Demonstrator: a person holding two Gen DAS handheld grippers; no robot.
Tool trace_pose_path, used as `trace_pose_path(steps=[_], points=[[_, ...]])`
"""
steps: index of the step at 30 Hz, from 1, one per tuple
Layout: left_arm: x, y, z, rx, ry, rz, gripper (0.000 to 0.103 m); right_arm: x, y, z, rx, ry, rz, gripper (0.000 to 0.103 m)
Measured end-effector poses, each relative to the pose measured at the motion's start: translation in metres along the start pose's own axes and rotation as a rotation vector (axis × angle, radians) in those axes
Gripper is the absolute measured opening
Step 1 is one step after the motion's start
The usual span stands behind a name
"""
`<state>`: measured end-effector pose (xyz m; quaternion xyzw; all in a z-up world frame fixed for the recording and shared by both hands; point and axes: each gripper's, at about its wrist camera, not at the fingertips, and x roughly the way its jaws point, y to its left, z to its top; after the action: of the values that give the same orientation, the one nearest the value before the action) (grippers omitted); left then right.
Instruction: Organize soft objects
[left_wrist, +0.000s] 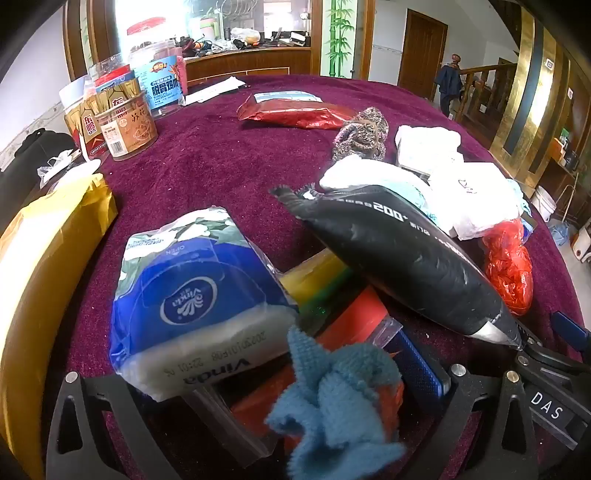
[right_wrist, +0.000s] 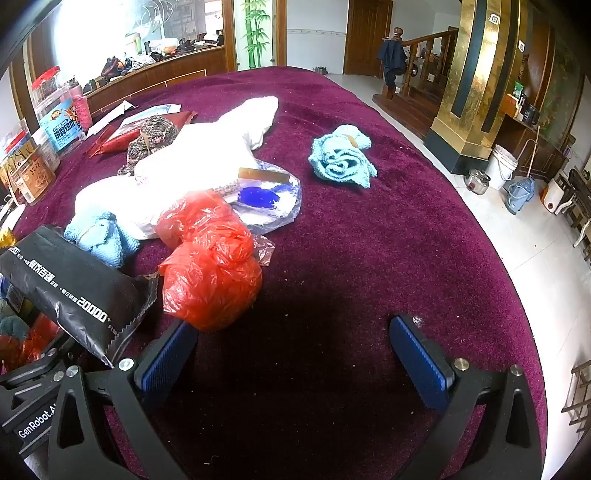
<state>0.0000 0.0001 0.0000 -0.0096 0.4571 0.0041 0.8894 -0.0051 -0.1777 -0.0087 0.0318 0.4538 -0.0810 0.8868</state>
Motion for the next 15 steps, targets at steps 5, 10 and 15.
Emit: trace_pose_path(steps=[5, 10, 15], points=[[-0.0002, -0.0003, 0.0, 0.001, -0.001, 0.001, 0.102, 0.0001, -0.0001, 0.0001, 0.001, 0.0, 0.001, 0.103], [-0.0011, -0.0029, -0.0002, 0.002, -0.002, 0.003, 0.102, -0.0002, 0.0002, -0.0002, 0.001, 0.0, 0.001, 0.103], [0.0017, 0.0006, 0.0, -0.001, -0.001, -0.002, 0.102, -0.0001, -0.0004, -0.0003, 0.001, 0.0, 0.001, 0.103]])
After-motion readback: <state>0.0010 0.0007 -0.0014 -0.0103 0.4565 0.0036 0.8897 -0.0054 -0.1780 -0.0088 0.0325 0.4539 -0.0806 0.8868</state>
